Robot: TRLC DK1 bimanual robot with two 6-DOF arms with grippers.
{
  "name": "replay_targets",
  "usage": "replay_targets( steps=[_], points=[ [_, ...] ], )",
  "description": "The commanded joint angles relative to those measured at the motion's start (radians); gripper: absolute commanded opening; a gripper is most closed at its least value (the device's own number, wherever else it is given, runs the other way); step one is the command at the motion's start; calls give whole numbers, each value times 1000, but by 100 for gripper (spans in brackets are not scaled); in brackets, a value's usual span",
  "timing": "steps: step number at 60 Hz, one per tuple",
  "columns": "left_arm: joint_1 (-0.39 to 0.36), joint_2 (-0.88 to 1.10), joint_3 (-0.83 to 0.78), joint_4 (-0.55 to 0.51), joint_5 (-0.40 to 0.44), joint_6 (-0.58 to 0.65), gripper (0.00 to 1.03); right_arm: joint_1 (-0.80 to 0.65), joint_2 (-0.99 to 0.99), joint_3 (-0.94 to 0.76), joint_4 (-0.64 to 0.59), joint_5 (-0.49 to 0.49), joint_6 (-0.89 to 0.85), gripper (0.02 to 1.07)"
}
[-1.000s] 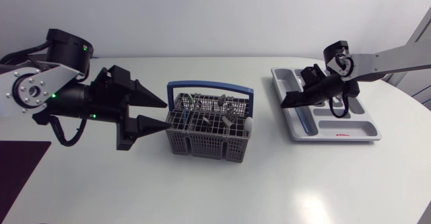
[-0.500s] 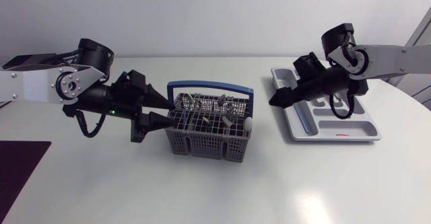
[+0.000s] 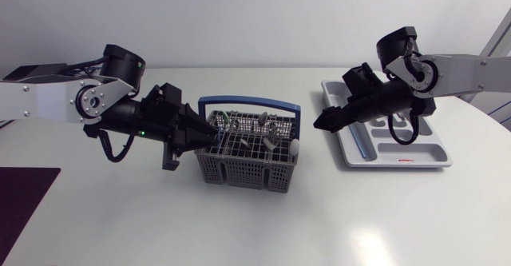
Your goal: Unload the cutlery basket into the drawer organizer.
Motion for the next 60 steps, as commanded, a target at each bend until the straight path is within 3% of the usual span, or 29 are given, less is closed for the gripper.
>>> replay_targets(
  steps=[1, 15, 18, 33, 47, 60],
  points=[
    [-8, 22, 23, 13, 13, 21, 26, 4, -21, -32, -6, 4, 0, 94],
    [-31, 41, 31, 22, 14, 14, 23, 4, -44, -52, -5, 4, -5, 94],
    [-36, 42, 34, 23, 14, 14, 16, 4, -50, -56, -6, 4, -7, 94],
    [-34, 45, 48, 20, 13, -20, 8, 6, -86, -67, -6, 4, -10, 94],
    [-4, 16, 88, 2, 18, -75, 6, 30, -121, -75, -13, 6, -7, 94],
    [32, -64, 146, -75, 99, -137, 6, 64, -199, -72, -52, 7, -13, 94]
  ],
)
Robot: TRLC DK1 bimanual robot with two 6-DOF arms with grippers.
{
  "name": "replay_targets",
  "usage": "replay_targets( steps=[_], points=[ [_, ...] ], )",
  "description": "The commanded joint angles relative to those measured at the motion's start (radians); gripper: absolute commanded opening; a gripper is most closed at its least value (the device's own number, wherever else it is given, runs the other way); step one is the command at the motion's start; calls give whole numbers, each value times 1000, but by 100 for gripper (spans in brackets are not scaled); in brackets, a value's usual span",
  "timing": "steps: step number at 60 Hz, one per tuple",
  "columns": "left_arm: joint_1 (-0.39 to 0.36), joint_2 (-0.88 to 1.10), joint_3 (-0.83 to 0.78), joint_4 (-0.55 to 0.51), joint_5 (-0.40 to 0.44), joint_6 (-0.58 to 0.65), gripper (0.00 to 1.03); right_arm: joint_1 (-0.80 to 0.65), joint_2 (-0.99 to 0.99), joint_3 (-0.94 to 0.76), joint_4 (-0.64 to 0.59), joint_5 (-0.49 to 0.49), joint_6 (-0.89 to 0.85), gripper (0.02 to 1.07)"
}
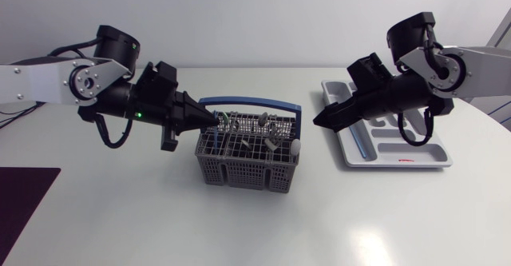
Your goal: Unload the cutlery basket into the drawer organizer.
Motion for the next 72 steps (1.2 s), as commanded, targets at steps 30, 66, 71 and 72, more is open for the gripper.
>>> replay_targets(
  steps=[30, 66, 71, 72],
  points=[
    [42, -338, 85, -44, 132, -320, 7, 155, -344, -44, -65, -76, -55, 94],
    [111, -268, -38, 16, 368, -495, 7, 455, -134, -6, 15, -145, -48, 93],
    [109, -265, -52, 32, 376, -494, 7, 472, -89, 6, 39, -145, -42, 93],
    [108, -265, -55, 35, 377, -492, 7, 477, -81, 9, 41, -145, -42, 93]
  ],
)
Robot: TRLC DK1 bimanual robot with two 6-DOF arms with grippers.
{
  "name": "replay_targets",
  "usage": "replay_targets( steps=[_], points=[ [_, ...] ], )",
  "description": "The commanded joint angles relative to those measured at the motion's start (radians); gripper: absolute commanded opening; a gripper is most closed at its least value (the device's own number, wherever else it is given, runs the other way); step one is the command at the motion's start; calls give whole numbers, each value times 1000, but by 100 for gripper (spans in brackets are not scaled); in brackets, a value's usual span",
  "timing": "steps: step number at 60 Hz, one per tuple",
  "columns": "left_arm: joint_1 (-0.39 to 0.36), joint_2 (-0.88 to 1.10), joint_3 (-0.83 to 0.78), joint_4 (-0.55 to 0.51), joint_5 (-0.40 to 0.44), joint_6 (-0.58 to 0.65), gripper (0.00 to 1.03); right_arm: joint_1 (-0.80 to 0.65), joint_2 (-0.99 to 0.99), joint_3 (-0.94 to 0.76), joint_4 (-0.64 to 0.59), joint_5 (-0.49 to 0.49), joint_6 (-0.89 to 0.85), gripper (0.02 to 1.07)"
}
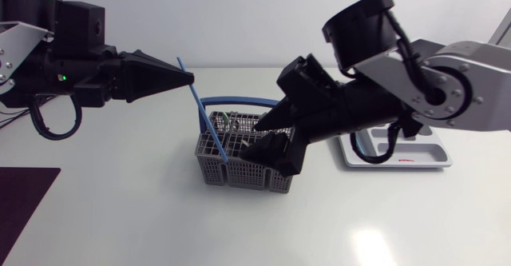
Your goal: Unload the cutlery basket into the drawer organizer.
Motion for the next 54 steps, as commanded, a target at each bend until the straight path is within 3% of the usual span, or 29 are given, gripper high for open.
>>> replay_targets(
  steps=[1, 19, 25, 40, 54],
  points=[
    [0, 18, -38, 23, 29, -11, 7, 25, 57, 35, 16, -5, 8, 91],
    [-25, 56, -51, 53, 41, -11, 7, 66, 160, 140, 26, -3, 31, 74],
    [-25, 58, -54, 58, 43, -11, 7, 70, 180, 164, 26, -3, 31, 61],
    [-30, 61, -51, 61, 50, -17, 7, 73, 203, 189, 26, -3, 31, 43],
    [-37, 67, -45, 65, 50, -26, 7, 88, 206, 199, 21, 4, 30, 9]
  ],
)
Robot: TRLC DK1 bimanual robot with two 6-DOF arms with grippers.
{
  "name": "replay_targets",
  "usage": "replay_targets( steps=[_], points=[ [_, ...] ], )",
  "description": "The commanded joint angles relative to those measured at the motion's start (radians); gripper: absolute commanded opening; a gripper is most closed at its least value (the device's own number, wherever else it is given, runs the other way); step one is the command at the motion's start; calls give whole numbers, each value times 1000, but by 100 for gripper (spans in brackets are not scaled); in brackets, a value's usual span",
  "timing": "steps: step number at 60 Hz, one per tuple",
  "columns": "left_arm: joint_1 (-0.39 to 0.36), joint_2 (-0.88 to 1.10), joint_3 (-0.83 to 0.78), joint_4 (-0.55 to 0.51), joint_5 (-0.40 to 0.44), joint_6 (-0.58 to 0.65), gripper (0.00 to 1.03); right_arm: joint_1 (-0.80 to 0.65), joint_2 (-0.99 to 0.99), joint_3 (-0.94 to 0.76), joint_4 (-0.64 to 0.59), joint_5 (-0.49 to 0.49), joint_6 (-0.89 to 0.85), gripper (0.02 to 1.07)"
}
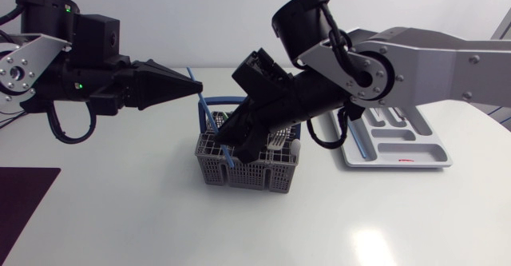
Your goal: Unload the cutlery basket into the drawer organizer.
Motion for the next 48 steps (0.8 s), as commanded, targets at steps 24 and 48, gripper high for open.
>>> replay_targets(
  steps=[24, 48],
  points=[
    [30, 2, 30, 10, 24, -78, 51, 41, -47, 37, -78, 29, 17, 8],
    [194, -46, 68, 575, -2, -712, 95, -51, -248, -1, -205, 61, -1, 8]
  ],
)
